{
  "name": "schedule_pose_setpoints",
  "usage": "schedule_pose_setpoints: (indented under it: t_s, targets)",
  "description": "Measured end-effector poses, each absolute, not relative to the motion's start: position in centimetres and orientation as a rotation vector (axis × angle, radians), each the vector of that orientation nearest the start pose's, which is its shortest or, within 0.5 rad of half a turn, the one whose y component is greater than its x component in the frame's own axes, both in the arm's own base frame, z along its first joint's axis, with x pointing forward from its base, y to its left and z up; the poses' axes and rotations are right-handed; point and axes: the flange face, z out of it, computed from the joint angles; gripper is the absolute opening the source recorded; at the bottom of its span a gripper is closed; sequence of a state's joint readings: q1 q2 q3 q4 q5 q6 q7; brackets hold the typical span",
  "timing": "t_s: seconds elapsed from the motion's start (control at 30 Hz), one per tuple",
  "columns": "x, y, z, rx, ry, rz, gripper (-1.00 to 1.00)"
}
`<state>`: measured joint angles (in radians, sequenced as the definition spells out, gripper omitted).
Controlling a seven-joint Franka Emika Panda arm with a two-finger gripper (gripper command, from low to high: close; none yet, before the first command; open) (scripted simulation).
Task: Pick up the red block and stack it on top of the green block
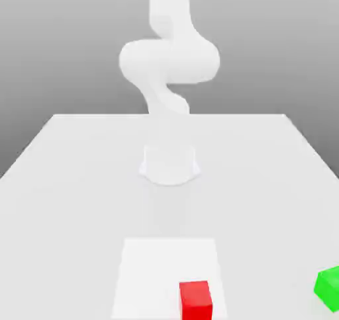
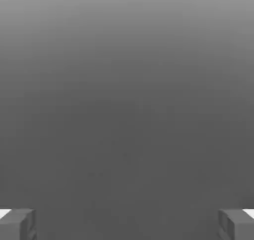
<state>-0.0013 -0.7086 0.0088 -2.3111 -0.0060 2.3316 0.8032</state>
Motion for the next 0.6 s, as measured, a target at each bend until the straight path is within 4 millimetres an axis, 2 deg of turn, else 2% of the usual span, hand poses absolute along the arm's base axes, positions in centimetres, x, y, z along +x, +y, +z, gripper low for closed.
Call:
schedule_pose_setpoints:
  t_s: [0.13,0.3,0.47,0.6]
  targets:
    - [42.9,1.0,61.2,-2.593,1.067,-0.828,0.00]
    - [47.3,1.7,52.6,-2.699,1.084,-0.660,0.00]
    - [49.9,2.5,43.4,-2.793,1.092,-0.480,0.00]
    - [50.8,3.1,35.9,-2.857,1.090,-0.327,0.00]
